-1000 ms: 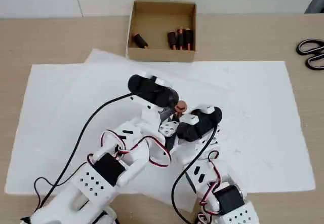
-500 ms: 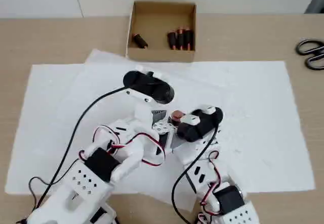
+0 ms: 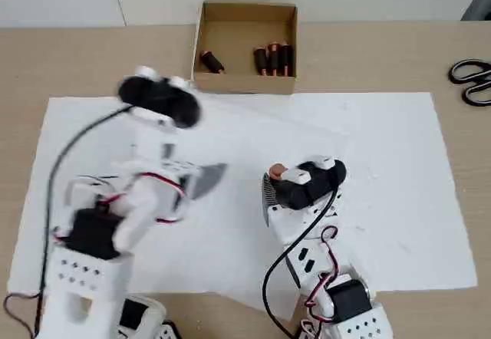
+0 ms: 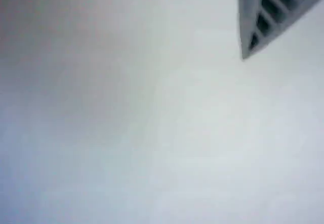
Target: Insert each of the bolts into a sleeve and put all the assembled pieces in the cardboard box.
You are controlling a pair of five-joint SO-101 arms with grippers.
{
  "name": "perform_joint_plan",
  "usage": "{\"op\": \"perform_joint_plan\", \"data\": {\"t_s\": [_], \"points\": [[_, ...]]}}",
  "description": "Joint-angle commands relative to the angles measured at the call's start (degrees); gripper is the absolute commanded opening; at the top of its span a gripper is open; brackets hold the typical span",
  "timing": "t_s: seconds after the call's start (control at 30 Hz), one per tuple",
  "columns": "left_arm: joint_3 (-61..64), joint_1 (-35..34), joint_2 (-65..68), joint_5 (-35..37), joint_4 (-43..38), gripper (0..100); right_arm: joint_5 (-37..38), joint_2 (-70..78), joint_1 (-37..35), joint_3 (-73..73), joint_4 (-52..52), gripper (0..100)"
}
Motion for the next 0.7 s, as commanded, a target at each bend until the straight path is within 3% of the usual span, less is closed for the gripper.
{"op": "perform_joint_plan", "data": {"t_s": [0.0,0.2,0.37,0.67], "points": [[-9.7,-9.9,-1.2,-2.4,5.6,31,1.8,-0.5,0.7,0.5,0.5,0.4],[-18.9,-24.7,-1.1,-5.7,12.3,31,7.6,-0.5,6.6,-3.3,-0.4,0.4],[-19.0,-27.3,-1.0,-8.4,18.2,31,11.3,4.5,7.2,-15.8,1.9,0.4],[-18.1,-27.4,-1.1,-8.4,19.6,31,11.7,49.7,12.7,-52.7,-3.3,0.4]]}}
